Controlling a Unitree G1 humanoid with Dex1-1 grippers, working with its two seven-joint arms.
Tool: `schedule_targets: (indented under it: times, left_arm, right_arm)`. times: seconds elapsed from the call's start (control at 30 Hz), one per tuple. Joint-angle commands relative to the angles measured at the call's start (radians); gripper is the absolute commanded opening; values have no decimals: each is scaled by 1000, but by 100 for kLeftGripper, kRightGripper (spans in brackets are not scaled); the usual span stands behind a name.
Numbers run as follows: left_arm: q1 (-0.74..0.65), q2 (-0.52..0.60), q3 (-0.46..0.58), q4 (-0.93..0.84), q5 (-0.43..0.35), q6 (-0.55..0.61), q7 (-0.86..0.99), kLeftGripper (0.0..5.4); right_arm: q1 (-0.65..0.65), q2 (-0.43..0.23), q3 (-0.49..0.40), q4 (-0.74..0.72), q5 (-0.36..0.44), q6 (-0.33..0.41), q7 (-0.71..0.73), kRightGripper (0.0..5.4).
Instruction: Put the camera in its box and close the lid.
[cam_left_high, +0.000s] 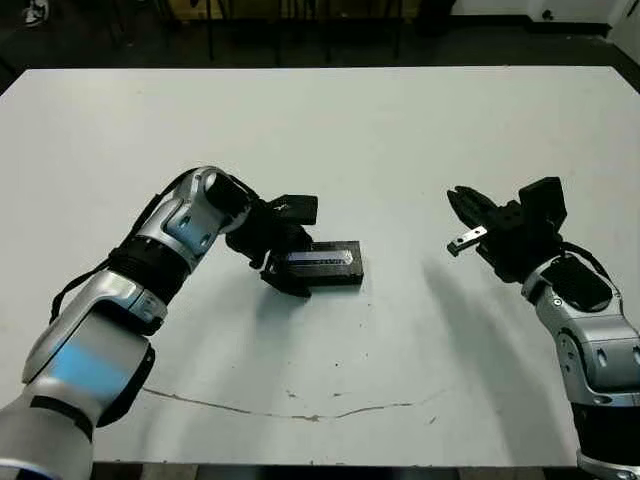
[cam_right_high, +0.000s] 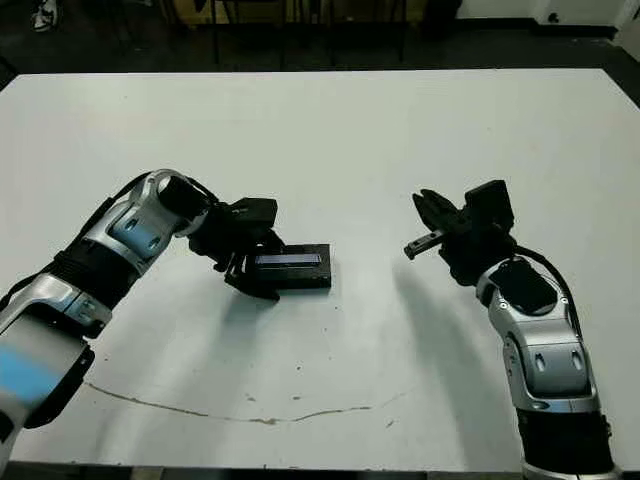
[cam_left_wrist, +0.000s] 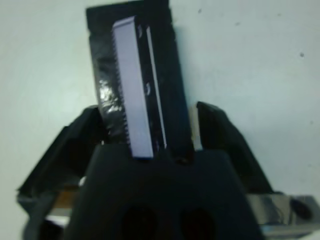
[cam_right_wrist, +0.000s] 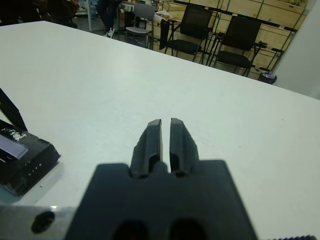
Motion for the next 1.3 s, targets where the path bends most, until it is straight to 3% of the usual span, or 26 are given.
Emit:
schedule_targets:
  times: [0.03, 0.1, 0.4, 0.77, 0.9, 1.03, 1.1, 1.3]
  left_arm:
    - [84, 42, -11, 35, 23, -33, 15, 504]
    - [100, 60, 4, 54, 12, -75, 21, 538]
    - [199, 189, 95, 46, -52, -157, 40, 539]
    - [352, 377, 306, -213, -218, 40, 58, 539]
    - [405, 393, 396, -388, -244, 142, 184, 539]
    - [505, 243, 538, -634, -306, 267, 517, 532]
    - [540, 133, 572, -719, -331, 275, 675, 511]
    - [574, -132, 538, -871, -327, 277, 1006, 401]
  right_arm:
    - [13, -9, 7, -1, -8, 20, -4, 0]
    - [11, -12, 8, 0, -12, 20, -2, 0]
    - [9, -6, 2, 9, -7, 18, 1, 0]
    - [2, -5, 5, 22, -5, 1, 13, 0]
    - [2, -8, 10, 22, -13, -8, 17, 0]
    - [2, -3, 9, 26, -12, -16, 13, 0]
    - [1, 0, 9, 28, -9, -16, 13, 0]
    - [2, 14, 7, 30, -8, -15, -3, 0]
